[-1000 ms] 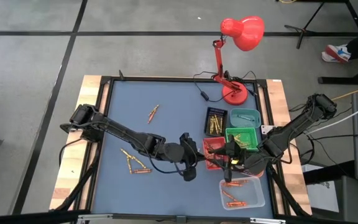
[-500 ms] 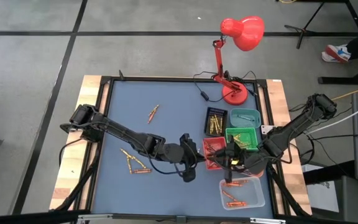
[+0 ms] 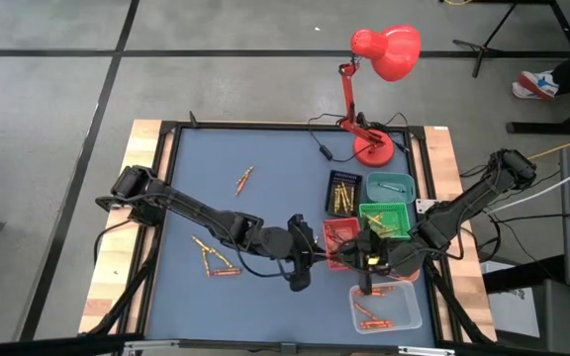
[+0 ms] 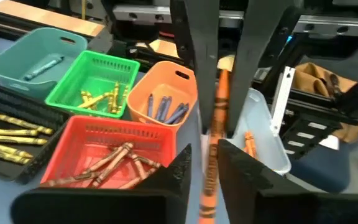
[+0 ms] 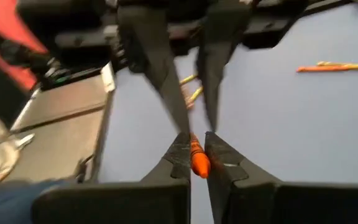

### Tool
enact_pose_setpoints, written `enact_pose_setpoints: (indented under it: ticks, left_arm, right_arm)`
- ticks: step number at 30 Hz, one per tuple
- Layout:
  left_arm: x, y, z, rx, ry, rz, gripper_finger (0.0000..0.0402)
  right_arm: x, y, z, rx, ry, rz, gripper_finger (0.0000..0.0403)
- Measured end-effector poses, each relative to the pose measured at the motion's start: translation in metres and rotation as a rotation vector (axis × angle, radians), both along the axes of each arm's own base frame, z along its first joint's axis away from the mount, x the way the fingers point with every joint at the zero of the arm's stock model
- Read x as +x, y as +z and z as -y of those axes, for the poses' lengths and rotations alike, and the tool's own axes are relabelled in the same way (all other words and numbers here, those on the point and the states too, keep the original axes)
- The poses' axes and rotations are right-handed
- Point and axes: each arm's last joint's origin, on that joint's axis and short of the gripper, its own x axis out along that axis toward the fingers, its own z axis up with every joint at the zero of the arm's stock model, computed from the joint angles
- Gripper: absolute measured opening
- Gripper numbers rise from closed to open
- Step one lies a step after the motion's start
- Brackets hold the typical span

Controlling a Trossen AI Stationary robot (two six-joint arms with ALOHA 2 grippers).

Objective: Sort crayons
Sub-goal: Put the orange crayon into the transparent bin

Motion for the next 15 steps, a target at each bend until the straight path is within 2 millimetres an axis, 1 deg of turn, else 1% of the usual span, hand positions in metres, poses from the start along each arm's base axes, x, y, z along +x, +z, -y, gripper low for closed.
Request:
enact_pose_setpoints:
  ticks: [3,5,8,11,13,15]
  left_arm:
    - [0.000,-0.001,0.001,-0.016,-0.043,-0.011,0.0080]
    - [-0.001,-0.002,0.002,-0.027,-0.079,-0.029,0.0087]
    - [-0.002,-0.003,0.004,-0.047,-0.135,-0.054,0.0088]
    - [-0.004,-0.006,0.005,-0.058,-0.176,-0.089,0.0087]
    - [-0.005,-0.009,0.005,-0.053,-0.181,-0.121,0.0087]
    - [-0.006,-0.011,0.004,-0.048,-0.180,-0.145,0.0087]
  right_arm:
    - [-0.001,0.000,-0.003,0.045,0.106,-0.033,0.0014]
    - [-0.003,-0.001,-0.005,0.117,0.189,-0.077,0.0020]
    - [-0.008,-0.003,-0.009,0.272,0.322,-0.196,0.0028]
    - [-0.015,-0.008,-0.013,0.374,0.441,-0.342,0.0025]
    - [-0.021,-0.012,-0.016,0.387,0.471,-0.425,0.0020]
    - [-0.027,-0.017,-0.016,0.374,0.458,-0.502,0.0018]
